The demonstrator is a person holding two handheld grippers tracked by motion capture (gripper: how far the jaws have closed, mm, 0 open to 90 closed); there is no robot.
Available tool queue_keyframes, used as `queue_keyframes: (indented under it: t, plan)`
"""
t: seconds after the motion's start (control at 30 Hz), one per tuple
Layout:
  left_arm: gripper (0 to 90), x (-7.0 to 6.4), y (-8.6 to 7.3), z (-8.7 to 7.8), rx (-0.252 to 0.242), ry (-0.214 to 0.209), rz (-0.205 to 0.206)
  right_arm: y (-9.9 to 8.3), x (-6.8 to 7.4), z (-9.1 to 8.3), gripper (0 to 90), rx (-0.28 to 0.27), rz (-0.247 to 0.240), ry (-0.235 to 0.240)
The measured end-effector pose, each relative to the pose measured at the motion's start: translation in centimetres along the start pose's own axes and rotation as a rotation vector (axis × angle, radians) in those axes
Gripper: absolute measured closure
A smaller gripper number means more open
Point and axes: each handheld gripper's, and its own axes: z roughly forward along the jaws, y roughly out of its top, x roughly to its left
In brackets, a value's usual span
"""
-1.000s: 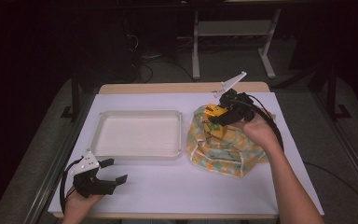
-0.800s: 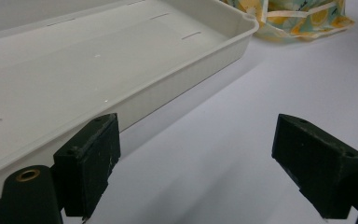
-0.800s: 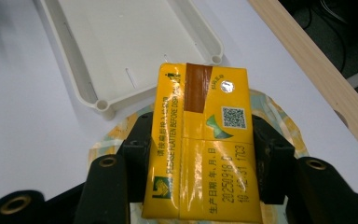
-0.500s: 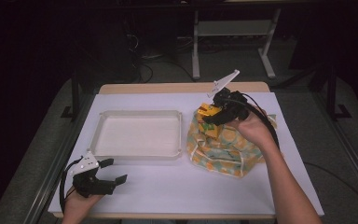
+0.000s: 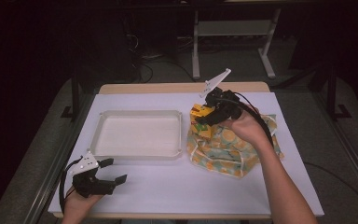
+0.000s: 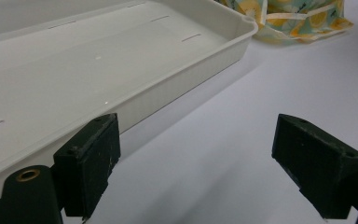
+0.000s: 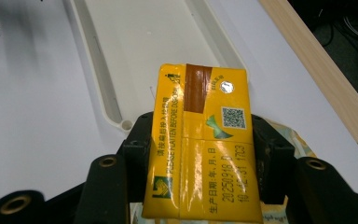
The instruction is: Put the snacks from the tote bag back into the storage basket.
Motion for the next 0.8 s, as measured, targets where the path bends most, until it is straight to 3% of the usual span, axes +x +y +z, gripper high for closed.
queue_keyframes:
  t: [0.8]
  plan:
    - [14.8,0.0,0.0,0.1,0.0,-0.003,-0.012,1.5,0.8,1.0,49.4,-0.022,-0.035,0.054]
